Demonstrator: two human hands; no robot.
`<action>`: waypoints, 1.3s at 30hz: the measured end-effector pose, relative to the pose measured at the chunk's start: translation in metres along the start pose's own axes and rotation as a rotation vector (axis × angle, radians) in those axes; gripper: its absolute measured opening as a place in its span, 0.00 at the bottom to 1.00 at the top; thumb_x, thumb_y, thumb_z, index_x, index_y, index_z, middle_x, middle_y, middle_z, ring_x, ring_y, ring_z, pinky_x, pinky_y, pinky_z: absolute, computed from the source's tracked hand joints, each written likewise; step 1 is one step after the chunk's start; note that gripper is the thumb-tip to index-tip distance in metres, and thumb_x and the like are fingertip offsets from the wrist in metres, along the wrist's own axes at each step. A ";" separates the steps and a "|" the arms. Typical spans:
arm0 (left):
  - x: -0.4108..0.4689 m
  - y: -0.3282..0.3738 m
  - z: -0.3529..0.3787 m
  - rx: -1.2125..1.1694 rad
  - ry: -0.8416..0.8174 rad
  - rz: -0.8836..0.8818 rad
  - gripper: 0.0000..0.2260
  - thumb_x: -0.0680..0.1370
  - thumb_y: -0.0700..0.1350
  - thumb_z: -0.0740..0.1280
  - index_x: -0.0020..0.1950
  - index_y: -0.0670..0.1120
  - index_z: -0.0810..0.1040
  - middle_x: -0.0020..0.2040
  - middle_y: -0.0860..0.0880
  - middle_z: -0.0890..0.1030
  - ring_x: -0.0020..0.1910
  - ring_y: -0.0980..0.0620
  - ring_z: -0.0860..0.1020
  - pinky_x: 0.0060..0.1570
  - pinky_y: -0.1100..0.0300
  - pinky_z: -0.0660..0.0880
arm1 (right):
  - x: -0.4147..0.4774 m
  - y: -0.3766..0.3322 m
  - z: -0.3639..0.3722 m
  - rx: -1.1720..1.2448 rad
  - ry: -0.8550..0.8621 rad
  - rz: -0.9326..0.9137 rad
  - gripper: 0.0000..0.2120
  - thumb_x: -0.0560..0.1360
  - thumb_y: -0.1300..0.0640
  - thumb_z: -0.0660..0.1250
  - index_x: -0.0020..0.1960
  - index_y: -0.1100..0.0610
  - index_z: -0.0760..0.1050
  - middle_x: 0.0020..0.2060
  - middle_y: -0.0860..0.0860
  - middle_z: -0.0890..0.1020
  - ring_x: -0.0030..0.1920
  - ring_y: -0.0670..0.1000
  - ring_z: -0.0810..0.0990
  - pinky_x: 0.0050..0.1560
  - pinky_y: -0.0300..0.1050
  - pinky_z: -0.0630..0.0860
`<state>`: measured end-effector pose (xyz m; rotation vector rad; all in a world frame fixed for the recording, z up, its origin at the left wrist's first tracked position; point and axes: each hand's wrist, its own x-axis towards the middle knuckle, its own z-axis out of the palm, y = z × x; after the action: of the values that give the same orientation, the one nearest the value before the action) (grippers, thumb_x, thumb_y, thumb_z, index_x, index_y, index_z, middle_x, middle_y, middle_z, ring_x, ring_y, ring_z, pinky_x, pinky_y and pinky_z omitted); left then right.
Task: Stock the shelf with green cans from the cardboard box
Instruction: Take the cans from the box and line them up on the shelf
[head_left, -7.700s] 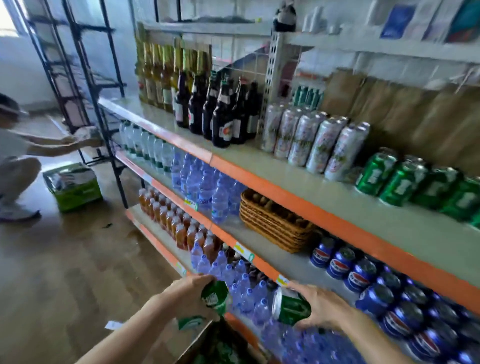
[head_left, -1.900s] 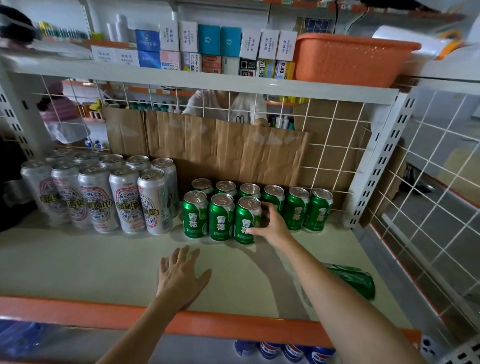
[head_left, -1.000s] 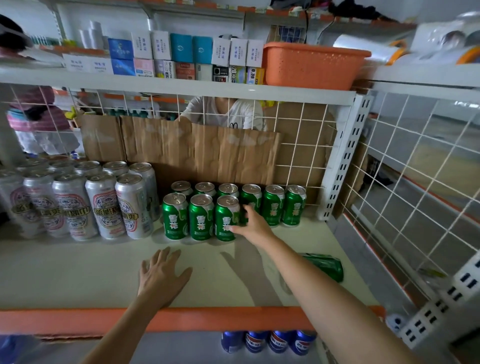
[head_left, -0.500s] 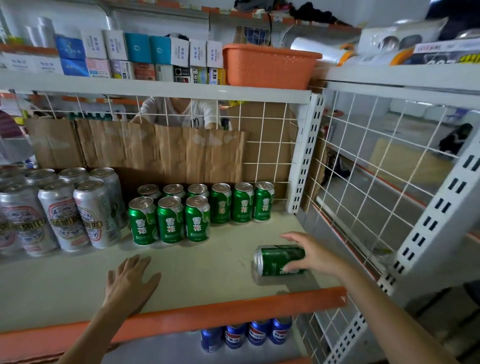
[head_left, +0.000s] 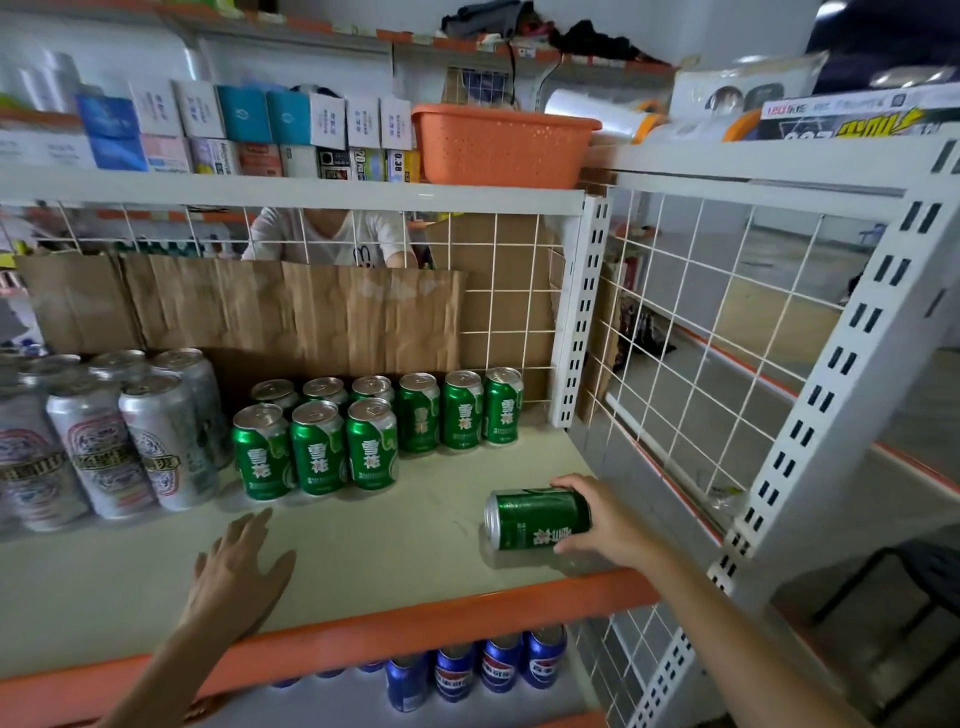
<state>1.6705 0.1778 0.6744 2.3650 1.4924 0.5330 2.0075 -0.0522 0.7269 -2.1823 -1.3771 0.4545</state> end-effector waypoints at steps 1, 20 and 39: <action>-0.001 0.000 0.000 -0.031 0.012 0.008 0.27 0.74 0.48 0.69 0.72 0.45 0.66 0.68 0.43 0.70 0.64 0.40 0.71 0.63 0.46 0.64 | -0.001 0.000 0.000 -0.003 0.005 -0.013 0.34 0.64 0.56 0.78 0.66 0.52 0.67 0.57 0.49 0.73 0.58 0.49 0.73 0.61 0.44 0.71; -0.020 0.108 -0.020 -0.656 -0.332 0.417 0.39 0.56 0.78 0.63 0.65 0.74 0.56 0.65 0.67 0.61 0.63 0.69 0.64 0.63 0.64 0.64 | 0.004 -0.066 0.016 0.135 0.059 -0.292 0.37 0.63 0.43 0.76 0.68 0.47 0.67 0.62 0.42 0.73 0.61 0.42 0.72 0.62 0.39 0.70; -0.027 0.142 -0.046 -1.130 -0.215 0.372 0.31 0.58 0.51 0.76 0.58 0.43 0.72 0.49 0.55 0.81 0.48 0.56 0.81 0.44 0.62 0.78 | -0.001 -0.075 0.020 0.716 0.084 -0.298 0.49 0.53 0.34 0.77 0.69 0.40 0.59 0.64 0.50 0.73 0.60 0.44 0.76 0.53 0.42 0.77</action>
<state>1.7522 0.0962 0.7726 1.6552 0.3974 0.8666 1.9415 -0.0213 0.7545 -1.3817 -1.2175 0.6162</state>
